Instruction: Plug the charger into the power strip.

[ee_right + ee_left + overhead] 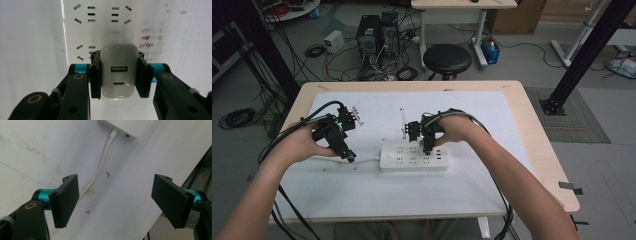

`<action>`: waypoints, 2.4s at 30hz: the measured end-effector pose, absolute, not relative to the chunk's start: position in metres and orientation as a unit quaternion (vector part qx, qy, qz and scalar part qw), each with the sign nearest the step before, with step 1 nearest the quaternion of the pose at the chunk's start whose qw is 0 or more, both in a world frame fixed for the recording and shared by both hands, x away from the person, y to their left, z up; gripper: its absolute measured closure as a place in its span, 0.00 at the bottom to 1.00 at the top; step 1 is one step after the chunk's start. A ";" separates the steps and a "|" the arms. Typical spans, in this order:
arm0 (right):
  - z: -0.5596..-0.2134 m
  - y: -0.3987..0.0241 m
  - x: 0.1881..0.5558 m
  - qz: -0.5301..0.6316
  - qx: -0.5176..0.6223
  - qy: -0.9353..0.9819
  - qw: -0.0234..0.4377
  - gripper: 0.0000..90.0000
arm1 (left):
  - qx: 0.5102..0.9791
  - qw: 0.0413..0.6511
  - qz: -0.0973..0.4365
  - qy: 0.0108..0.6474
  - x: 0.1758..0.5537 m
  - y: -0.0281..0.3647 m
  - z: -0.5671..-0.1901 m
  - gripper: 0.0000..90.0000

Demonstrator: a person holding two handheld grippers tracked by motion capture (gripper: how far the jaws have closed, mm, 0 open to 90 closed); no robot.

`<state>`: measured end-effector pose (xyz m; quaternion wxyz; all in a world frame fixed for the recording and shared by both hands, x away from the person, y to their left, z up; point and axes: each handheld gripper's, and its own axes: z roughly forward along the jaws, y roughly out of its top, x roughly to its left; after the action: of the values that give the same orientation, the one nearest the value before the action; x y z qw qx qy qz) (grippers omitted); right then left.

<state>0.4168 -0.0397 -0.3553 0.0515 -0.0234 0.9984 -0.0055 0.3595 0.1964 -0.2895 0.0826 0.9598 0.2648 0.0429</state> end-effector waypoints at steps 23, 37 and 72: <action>-0.360 -0.052 0.430 0.043 0.005 0.999 0.004 0.61 | 0.962 0.085 0.040 0.258 0.369 0.185 -0.287 0.25; -0.273 -0.207 0.419 0.116 0.353 0.924 0.092 0.19 | 0.947 0.098 0.073 0.299 0.368 0.203 -0.277 0.19; -0.267 -0.249 0.407 0.080 0.415 0.900 0.112 0.19 | 0.940 0.094 0.084 0.317 0.371 0.204 -0.271 0.19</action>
<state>0.4069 -0.2494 -0.2675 0.1122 0.4147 0.8995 0.0797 0.3712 0.2036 -0.2709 0.0940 0.9401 0.3167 0.0836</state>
